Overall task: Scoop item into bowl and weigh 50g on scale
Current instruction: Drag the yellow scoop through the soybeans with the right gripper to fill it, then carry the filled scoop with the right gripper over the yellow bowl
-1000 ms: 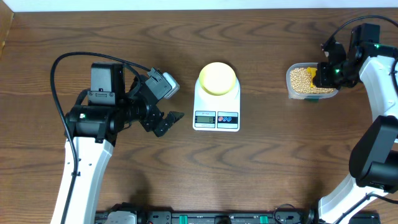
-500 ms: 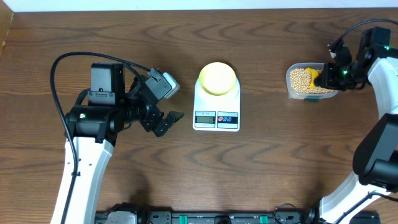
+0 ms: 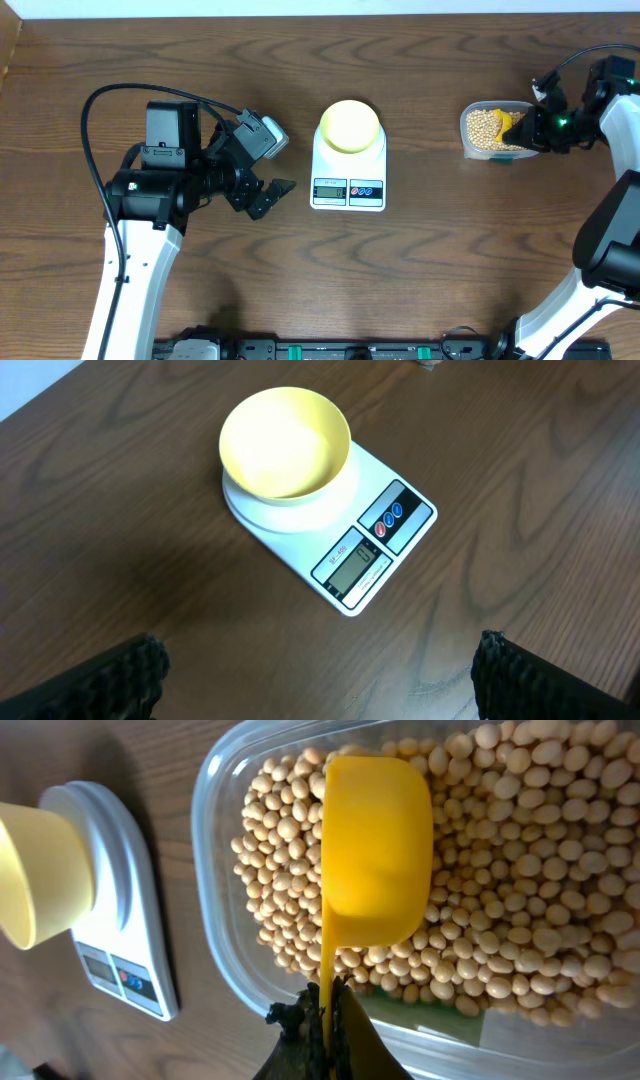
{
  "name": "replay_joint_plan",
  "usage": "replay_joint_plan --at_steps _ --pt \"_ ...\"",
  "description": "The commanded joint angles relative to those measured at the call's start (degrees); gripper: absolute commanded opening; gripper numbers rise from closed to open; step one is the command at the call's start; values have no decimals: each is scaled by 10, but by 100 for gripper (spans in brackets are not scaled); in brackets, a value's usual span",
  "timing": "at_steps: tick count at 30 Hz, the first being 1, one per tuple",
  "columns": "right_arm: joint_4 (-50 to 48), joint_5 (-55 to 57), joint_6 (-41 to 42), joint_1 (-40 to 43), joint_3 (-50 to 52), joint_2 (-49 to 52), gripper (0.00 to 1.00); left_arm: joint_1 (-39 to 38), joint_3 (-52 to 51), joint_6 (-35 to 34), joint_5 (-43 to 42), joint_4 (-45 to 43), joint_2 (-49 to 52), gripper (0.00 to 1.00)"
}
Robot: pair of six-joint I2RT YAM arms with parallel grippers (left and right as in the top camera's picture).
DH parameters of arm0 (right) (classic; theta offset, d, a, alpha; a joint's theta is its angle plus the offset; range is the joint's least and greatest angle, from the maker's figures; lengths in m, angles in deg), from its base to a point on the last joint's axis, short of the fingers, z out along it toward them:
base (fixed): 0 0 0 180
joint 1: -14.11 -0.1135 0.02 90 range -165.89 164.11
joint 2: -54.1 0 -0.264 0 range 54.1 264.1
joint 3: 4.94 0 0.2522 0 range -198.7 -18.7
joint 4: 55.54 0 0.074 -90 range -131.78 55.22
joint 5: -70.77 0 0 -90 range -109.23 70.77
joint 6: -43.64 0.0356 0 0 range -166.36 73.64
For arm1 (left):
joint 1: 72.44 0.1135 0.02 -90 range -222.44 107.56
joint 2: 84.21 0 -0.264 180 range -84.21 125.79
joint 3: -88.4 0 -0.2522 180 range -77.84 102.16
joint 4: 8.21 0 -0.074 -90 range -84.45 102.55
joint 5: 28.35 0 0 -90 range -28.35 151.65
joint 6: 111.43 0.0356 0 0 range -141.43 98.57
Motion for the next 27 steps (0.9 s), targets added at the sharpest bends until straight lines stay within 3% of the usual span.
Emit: replay_joint_plan --at_steps 1,27 --pt "12 -74 -35 19 6 11 1 2 9 -7 -5 1 0 99" --pt "80 -274 -104 149 6 11 1 2 9 -7 -5 1 0 99"
